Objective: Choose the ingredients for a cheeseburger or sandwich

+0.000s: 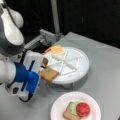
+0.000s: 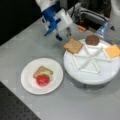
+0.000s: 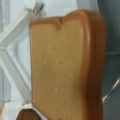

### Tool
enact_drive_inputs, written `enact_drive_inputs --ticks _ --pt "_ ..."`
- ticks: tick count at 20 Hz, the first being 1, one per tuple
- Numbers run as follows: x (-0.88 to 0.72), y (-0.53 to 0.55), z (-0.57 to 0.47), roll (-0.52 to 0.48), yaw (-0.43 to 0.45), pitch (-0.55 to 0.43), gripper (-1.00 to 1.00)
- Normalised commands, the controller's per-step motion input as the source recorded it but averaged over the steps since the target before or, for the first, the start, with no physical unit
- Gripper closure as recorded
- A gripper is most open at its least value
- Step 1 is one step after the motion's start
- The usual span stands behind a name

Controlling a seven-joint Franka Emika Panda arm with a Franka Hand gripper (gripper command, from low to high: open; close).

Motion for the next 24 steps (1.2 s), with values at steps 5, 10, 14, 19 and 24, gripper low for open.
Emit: enact_drive_inputs --ticks 5,10,14,19,24 --pt "0.14 -0.17 -0.26 0.252 0.144 -0.093 -1.0" --pt "0.14 -0.14 -0.2 0.221 0.109 -0.098 -1.0" --pt "0.1 -0.14 -0.09 0.21 0.051 -0.067 -1.0" --pt "0.07 -0.12 -0.04 0.213 0.003 -0.065 -1.0" --pt "0.02 -0.07 -0.02 0.22 -0.028 -0.054 -1.0"
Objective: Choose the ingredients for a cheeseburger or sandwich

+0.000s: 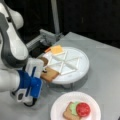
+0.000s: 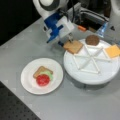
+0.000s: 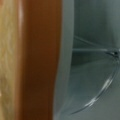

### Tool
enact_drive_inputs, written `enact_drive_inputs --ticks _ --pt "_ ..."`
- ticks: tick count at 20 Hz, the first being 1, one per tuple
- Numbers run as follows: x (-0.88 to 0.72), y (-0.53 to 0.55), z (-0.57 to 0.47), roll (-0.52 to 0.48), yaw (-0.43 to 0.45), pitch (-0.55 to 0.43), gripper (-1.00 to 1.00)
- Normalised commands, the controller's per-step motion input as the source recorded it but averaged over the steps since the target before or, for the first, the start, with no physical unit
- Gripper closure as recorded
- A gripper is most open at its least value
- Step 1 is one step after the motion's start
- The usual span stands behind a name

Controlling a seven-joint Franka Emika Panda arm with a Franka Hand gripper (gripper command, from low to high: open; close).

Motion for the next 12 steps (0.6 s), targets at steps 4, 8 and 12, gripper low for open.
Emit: enact_drive_inputs --ticks 4,8,12 --pt "0.0 -0.03 0.01 0.218 -0.052 -0.041 -1.0" --pt "0.01 -0.01 0.04 0.197 -0.071 -0.036 -1.0" --pt "0.04 0.02 0.07 0.17 -0.097 -0.029 -1.0"
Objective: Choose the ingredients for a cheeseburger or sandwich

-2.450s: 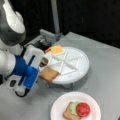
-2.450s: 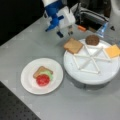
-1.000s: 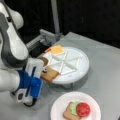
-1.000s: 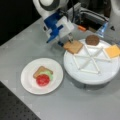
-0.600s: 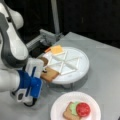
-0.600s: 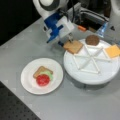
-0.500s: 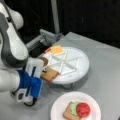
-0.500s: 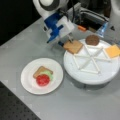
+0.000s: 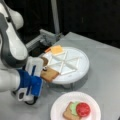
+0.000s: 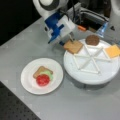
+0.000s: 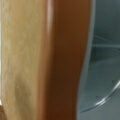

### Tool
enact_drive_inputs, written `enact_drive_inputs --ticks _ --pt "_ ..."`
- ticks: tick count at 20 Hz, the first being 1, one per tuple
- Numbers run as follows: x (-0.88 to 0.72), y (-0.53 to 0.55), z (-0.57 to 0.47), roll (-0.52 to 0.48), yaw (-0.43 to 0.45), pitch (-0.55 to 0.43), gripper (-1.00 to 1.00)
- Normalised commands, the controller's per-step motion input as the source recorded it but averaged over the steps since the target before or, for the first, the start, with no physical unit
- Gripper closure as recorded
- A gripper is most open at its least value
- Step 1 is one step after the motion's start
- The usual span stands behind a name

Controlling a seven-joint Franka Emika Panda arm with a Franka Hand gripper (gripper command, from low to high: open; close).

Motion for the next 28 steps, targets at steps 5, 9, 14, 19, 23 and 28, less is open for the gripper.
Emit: enact_drive_inputs --ticks 5,9,14,19,23,28 --pt "0.04 0.04 0.07 0.13 -0.106 -0.012 -1.0" --pt "0.04 0.04 0.09 0.1 -0.103 -0.003 1.0" --pt "0.03 0.07 0.13 0.086 -0.12 0.03 1.0" --pt "0.03 0.12 0.14 0.079 -0.138 0.043 1.0" --pt "0.03 0.12 0.13 0.066 -0.141 0.03 1.0" --pt "0.04 0.11 0.13 0.059 -0.137 0.028 1.0"
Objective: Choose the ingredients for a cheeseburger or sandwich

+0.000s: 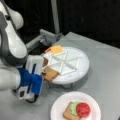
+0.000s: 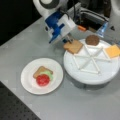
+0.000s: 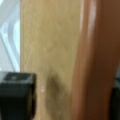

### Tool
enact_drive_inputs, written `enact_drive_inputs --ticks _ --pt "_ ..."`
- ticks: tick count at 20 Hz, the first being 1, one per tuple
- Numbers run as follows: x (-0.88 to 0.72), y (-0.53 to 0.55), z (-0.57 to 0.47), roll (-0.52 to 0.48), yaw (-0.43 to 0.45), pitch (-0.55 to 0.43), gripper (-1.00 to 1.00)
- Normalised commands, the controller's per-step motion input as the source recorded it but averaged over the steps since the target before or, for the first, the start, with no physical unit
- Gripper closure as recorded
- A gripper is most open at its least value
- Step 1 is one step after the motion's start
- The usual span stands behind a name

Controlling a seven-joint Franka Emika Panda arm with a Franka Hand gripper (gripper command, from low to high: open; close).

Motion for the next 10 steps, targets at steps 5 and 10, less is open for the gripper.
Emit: enact_drive_inputs --ticks 5,10 --pt "0.04 0.1 0.08 0.034 -0.135 0.037 1.0" --pt "0.04 0.1 0.04 0.023 -0.132 0.053 1.0"
